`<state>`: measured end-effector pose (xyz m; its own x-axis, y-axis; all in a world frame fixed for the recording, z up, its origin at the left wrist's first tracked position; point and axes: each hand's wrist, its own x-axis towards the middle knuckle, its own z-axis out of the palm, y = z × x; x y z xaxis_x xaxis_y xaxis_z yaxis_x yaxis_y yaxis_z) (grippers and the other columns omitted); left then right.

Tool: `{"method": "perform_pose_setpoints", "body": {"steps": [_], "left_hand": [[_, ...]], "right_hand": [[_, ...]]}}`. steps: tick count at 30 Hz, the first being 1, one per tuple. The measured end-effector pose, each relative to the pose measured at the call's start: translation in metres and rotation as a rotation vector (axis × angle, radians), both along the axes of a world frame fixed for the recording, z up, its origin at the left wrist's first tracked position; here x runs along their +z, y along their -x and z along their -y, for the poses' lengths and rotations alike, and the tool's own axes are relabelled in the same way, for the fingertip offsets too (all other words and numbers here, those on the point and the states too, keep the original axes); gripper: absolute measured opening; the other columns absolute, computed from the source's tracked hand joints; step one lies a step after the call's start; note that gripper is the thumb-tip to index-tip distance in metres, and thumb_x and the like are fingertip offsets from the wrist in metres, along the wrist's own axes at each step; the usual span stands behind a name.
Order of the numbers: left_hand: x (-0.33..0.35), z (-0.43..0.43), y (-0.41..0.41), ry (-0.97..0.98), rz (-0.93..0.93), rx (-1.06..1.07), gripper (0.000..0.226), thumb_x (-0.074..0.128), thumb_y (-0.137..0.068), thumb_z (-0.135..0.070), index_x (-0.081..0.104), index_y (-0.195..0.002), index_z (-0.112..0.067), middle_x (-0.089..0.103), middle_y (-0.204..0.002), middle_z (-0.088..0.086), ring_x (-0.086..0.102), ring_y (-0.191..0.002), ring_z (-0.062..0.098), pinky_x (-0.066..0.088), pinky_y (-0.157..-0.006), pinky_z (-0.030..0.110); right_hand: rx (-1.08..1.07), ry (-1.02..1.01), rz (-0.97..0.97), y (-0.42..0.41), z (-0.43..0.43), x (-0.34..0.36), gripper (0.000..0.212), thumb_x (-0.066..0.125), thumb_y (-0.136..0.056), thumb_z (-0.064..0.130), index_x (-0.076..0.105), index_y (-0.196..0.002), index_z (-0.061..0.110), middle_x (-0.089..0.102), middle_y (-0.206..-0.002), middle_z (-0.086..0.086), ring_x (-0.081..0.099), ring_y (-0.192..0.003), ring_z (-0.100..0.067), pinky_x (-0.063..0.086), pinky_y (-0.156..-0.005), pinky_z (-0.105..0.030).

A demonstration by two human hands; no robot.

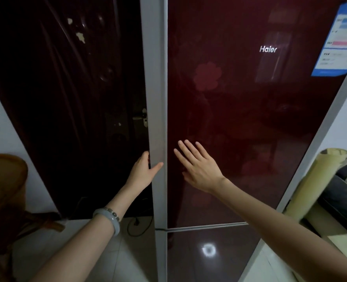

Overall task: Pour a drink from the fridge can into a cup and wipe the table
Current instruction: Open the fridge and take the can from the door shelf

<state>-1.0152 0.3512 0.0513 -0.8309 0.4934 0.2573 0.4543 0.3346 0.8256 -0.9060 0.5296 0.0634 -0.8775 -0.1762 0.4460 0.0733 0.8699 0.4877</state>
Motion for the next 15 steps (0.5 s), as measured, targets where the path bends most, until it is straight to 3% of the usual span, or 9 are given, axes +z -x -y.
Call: {"method": "perform_pose_setpoints", "body": {"steps": [8,15], "left_hand": [[0.007,-0.003,-0.003,0.129,-0.022,0.061,0.045,0.063,-0.086,-0.035,0.046,-0.121,-0.011,0.058,-0.122,0.007,0.057,-0.11,0.022,0.048,-0.09,0.036],[0.002,0.024,-0.036,0.17,-0.141,0.023,0.034,0.059,-0.09,-0.026,0.048,-0.118,-0.01,0.059,-0.119,0.006,0.056,-0.108,0.021,0.048,-0.085,0.034]], "right_hand": [[-0.05,0.078,0.04,-0.007,0.009,0.005,0.083,0.062,-0.075,0.046,0.031,-0.145,0.012,0.027,-0.153,-0.013,0.024,-0.141,-0.029,0.022,-0.113,-0.047],[0.007,0.098,0.001,-0.041,0.018,-0.006,0.083,0.056,-0.078,0.043,0.022,-0.148,0.013,0.021,-0.155,-0.014,0.017,-0.143,-0.03,0.019,-0.115,-0.047]]}}
